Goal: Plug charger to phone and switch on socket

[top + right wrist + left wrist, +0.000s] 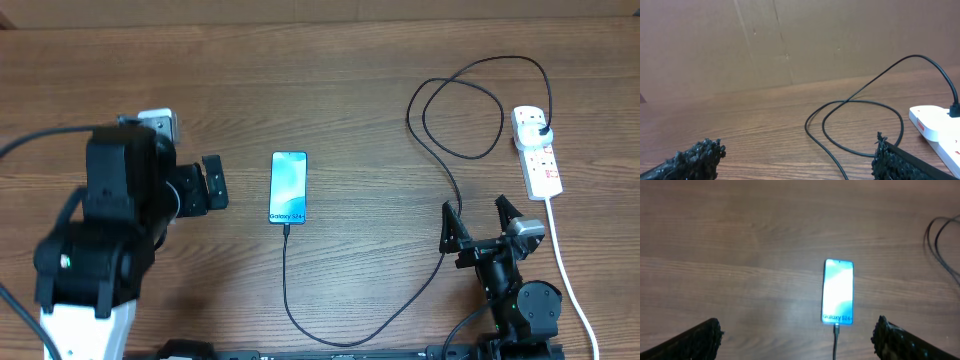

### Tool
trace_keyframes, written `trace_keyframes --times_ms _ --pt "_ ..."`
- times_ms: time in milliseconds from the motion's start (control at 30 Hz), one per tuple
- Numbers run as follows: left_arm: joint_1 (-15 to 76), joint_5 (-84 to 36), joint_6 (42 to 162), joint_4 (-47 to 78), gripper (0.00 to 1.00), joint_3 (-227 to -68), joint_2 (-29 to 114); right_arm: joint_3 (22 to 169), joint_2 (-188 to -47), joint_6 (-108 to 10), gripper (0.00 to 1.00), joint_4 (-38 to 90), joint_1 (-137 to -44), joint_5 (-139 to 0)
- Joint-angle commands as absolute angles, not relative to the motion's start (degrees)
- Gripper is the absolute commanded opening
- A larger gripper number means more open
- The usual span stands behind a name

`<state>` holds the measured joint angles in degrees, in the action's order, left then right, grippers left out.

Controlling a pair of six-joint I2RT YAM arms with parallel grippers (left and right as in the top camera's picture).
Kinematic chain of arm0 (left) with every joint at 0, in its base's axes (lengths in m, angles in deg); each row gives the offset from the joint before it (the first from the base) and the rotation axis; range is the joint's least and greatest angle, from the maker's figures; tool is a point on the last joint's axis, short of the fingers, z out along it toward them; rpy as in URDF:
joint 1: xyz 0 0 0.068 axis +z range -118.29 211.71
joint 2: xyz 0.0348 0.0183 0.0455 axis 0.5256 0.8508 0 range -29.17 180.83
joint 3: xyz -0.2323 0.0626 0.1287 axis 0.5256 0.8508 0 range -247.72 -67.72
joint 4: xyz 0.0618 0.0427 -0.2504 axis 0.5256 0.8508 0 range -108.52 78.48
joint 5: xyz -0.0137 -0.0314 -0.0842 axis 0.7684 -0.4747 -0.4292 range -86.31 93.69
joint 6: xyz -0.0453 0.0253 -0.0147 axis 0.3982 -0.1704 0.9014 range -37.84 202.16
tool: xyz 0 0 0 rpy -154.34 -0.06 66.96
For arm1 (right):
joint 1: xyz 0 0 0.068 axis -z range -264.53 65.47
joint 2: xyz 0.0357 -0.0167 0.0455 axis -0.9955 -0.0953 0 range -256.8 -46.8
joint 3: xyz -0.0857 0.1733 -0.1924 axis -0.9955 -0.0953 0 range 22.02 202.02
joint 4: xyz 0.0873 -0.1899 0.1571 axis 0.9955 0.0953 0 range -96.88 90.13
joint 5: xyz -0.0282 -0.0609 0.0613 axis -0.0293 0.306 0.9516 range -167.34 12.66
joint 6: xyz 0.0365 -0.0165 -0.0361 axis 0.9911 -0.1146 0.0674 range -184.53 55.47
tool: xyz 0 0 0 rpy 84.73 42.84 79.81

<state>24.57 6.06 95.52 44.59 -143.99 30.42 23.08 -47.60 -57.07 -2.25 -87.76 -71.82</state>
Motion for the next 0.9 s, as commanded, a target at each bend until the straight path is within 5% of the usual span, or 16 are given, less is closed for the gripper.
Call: trace_keyframes --times_ms 0,867 --pt "24.6 7.3 95.0 37.8 1.0 -136.7 25.0 22.5 -47.0 -57.2 1.0 -2.5 -88.2 -72.6" --pt "26.1 3.6 89.8 -17.1 1.0 -85.9 -6.7 22.5 -47.0 -57.2 1.0 -2.5 -88.2 -72.6"
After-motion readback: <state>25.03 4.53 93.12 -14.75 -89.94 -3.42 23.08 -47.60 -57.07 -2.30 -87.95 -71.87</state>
